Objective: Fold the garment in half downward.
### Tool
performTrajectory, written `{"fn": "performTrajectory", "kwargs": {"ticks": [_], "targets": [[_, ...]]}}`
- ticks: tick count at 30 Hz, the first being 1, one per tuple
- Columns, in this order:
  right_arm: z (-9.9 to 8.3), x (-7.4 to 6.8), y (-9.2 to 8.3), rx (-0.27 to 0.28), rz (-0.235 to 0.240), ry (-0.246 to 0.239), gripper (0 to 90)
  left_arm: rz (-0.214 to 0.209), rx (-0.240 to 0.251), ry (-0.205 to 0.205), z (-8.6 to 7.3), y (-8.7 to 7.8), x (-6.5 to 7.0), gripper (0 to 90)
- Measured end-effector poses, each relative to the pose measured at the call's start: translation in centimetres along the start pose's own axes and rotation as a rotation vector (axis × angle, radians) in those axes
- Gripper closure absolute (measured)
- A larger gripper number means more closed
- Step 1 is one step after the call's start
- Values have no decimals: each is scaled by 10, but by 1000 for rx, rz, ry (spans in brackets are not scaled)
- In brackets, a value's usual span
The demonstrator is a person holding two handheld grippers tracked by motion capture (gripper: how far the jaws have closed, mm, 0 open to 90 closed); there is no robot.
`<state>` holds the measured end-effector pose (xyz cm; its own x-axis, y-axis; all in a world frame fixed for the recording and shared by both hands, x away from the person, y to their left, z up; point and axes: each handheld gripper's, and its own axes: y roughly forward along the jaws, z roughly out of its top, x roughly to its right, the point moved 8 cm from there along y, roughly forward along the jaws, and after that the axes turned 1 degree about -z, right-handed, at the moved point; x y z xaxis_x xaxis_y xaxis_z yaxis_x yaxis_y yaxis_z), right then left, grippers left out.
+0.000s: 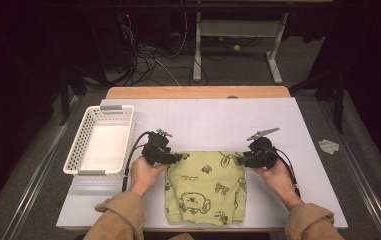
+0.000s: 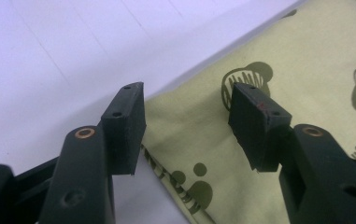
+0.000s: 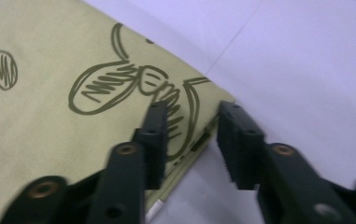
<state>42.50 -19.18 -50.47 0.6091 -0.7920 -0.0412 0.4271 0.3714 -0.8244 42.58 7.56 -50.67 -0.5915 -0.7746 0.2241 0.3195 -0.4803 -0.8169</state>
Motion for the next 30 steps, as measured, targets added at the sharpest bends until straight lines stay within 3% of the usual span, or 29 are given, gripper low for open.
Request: {"fn": "performTrajectory", "kwargs": {"ticks": [2, 3, 7, 13, 15, 17, 18, 23, 25, 30], "targets": [[1, -3, 0, 7, 3, -24, 872, 0, 0, -3, 0, 1, -1, 429], [2, -4, 0, 10, 10, -31, 889, 1, -4, -5, 0, 2, -2, 429], [4, -6, -2, 12, -15, -85, 900, 4, -22, -3, -3, 6, -4, 430], [9, 5, -5, 39, -33, -51, 894, 37, -40, 26, -5, 8, -4, 430], [9, 6, -2, 29, -31, -45, 865, 38, -47, 27, -6, 9, -5, 430], [8, 8, 2, 19, -49, -37, 717, 29, -41, 20, -7, 9, -6, 435], [7, 9, 5, 6, -39, -8, 668, 28, -36, 17, -8, 10, -6, 436], [4, 10, 14, -23, -37, -5, 601, 75, -47, 58, -9, 11, -4, 468], [5, 9, 15, -17, -31, -7, 634, 86, -49, 53, -9, 11, -5, 501], [4, 5, 14, -24, 12, -18, 847, 78, -54, 39, -10, 9, -6, 645]]}}
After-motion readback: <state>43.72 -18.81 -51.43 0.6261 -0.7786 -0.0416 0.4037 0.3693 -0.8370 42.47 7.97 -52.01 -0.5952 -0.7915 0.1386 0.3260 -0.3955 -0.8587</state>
